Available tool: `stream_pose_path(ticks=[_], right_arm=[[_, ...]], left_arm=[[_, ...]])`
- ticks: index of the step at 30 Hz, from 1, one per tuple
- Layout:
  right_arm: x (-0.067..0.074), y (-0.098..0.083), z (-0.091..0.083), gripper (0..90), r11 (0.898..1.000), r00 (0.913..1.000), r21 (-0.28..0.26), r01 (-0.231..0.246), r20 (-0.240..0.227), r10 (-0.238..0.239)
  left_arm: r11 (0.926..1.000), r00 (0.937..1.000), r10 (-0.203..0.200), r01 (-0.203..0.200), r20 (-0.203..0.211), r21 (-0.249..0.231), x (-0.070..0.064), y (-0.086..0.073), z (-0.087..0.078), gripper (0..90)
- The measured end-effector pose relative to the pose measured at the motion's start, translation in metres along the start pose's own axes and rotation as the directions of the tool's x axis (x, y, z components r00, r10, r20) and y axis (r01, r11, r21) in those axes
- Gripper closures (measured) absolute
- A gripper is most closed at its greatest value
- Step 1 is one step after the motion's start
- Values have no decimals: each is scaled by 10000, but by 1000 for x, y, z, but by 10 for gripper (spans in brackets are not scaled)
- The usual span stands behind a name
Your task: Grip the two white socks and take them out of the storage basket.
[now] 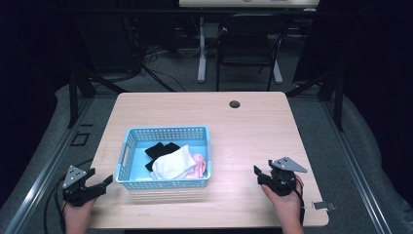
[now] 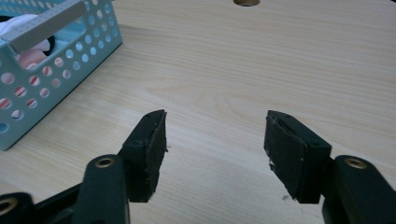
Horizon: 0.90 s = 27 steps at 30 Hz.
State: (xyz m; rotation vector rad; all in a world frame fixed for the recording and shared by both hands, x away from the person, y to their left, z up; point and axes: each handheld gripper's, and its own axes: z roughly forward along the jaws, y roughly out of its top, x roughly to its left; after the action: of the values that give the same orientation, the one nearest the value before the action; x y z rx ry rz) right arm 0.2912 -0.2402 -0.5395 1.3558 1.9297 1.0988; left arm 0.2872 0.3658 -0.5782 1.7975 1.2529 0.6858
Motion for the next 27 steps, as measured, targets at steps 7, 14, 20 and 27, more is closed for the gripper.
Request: stream_pose_path(ticks=[7, 14, 20, 27], right_arm=[[6, 14, -4, 343, 9998, 9989, -174, -14, -474, 5], [10, 30, -9, 378, 9999, 9981, -102, -81, -619, 75], [10, 37, -13, 380, 9995, 9966, -234, -216, -805, 197], [14, 54, -15, 417, 9999, 9968, -126, 32, -800, -42]], left_arm=[[10000, 10000, -36, 36, 5, 36, 0, 0, -1, 223], [10000, 10000, -15, 15, -4, 22, 0, 0, -1, 223], [10000, 10000, -25, 25, 10, -14, 0, 0, -1, 223], [10000, 10000, 12, -12, 10, -8, -1, 0, 0, 223]])
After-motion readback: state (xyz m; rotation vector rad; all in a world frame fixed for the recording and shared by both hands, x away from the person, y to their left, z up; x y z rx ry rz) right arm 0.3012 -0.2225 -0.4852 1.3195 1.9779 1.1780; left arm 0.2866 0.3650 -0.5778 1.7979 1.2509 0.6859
